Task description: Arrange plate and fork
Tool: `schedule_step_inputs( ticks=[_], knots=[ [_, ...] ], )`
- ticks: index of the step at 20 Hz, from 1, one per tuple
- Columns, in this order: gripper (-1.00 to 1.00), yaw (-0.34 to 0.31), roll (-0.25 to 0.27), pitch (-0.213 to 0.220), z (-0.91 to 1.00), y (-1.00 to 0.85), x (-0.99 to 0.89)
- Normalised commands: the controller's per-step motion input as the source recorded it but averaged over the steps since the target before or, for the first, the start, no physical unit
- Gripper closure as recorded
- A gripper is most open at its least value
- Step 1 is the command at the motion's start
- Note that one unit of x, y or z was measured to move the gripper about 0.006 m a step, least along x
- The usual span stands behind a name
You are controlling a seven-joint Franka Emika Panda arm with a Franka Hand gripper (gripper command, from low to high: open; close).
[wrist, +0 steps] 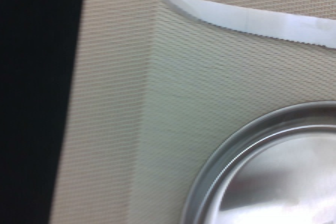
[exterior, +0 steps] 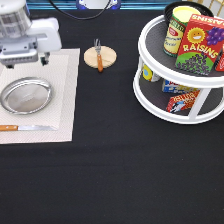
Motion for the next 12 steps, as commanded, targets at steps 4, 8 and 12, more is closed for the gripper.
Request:
schedule_step_inputs(
  ticks=[4,8,12],
  knots=[
    [-1.00,0.000,-0.010,-0.062,0.42,0.60,-0.48],
    [-1.00,0.000,-0.020,-0.010,0.05,0.61,-0.48],
    [-1.00,0.000,-0.028,0.000,-0.01,0.63,-0.49]
  ],
)
